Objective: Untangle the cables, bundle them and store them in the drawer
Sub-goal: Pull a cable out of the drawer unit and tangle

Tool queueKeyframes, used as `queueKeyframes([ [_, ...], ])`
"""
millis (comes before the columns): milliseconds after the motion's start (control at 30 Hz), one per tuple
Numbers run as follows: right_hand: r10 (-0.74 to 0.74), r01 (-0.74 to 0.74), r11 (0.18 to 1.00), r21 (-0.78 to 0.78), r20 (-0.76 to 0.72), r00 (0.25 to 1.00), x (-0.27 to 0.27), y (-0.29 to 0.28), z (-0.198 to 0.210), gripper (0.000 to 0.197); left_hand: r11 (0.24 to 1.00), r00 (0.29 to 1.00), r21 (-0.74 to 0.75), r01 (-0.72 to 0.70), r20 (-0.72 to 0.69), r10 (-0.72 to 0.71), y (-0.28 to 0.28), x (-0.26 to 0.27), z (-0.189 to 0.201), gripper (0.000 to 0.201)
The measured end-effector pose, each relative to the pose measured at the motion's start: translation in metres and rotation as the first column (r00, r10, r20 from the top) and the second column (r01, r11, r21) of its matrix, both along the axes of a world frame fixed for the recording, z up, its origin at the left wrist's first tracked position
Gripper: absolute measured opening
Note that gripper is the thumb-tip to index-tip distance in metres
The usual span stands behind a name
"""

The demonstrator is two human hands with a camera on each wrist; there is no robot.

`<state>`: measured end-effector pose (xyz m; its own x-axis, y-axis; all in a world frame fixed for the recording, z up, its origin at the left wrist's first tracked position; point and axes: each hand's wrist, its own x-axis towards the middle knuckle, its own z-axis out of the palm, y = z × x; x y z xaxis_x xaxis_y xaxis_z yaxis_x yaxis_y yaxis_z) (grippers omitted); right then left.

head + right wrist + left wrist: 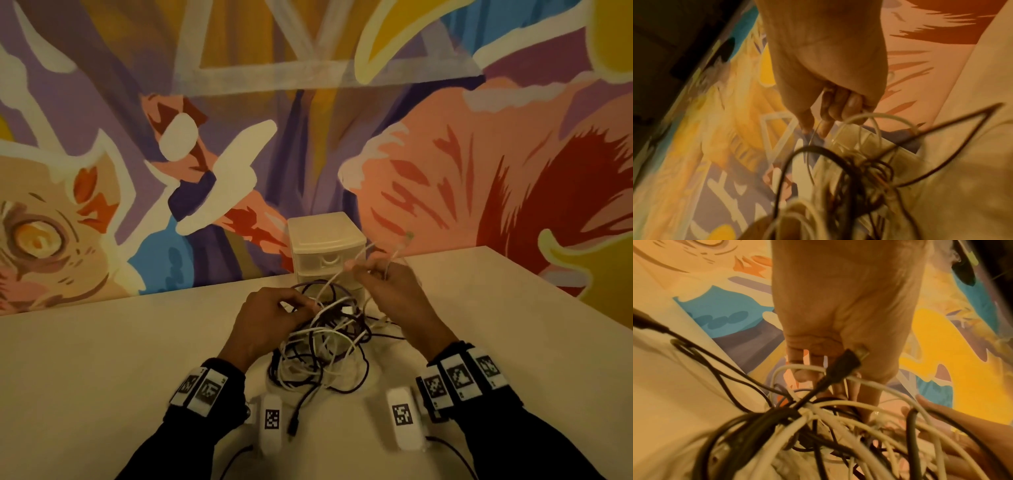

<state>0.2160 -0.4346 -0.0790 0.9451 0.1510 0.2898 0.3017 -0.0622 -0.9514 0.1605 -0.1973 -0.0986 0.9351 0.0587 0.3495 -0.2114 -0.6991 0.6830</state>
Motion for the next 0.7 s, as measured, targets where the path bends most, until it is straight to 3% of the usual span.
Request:
queueKeyframes([
  [100,0.118,-0.116,0.947,-0.300,-0.009,0.993,0.002,0.007,-0.015,0.012,0.999,0.998,0.014,-0.042,0.056,0.041,0.002,0.001,0.004,0.006],
  [267,0.237,-0.252,0.815,-0.522,-0.098,0.967,0.002,0.004,-0.017,0.010,0.996,0.990,-0.048,-0.075,0.114,0.080,0.005,0.000,0.002,0.008],
  [333,0.259,-0.289,0.745,-0.602,-0.139,0.956,0.002,0.006,-0.021,0.010,0.983,0.979,-0.148,-0.107,0.156,0.131,0.005,-0.001,0.006,0.009],
  [400,0.271,-0.308,0.668,-0.677,-0.164,0.948,0.000,0.008,-0.027,0.010,0.927,0.974,-0.353,-0.128,0.134,0.185,0.004,-0.003,0.013,0.007],
  [467,0.309,-0.329,0.631,-0.703,-0.161,0.937,-0.002,0.009,-0.028,0.011,0.889,0.979,-0.441,-0.120,0.097,0.181,0.003,-0.008,0.017,0.011],
  [500,0.333,-0.330,0.651,-0.684,-0.134,0.933,-0.005,0.010,-0.027,0.015,0.901,0.984,-0.421,-0.103,0.089,0.154,0.004,-0.010,0.015,0.012],
  [567,0.294,-0.266,0.792,-0.550,-0.040,0.955,-0.010,0.015,-0.020,0.015,0.932,0.993,-0.358,-0.052,0.084,0.088,0.006,-0.014,0.013,0.009],
  [633,0.180,-0.162,0.945,-0.284,0.038,0.983,-0.008,0.018,-0.016,0.026,0.948,0.997,-0.317,0.010,0.077,0.015,0.004,-0.015,0.013,0.005],
  [700,0.111,-0.107,0.992,-0.062,0.077,0.991,-0.010,0.021,-0.012,0.036,0.963,0.997,-0.265,0.056,0.071,-0.039,0.000,-0.016,0.014,0.005],
])
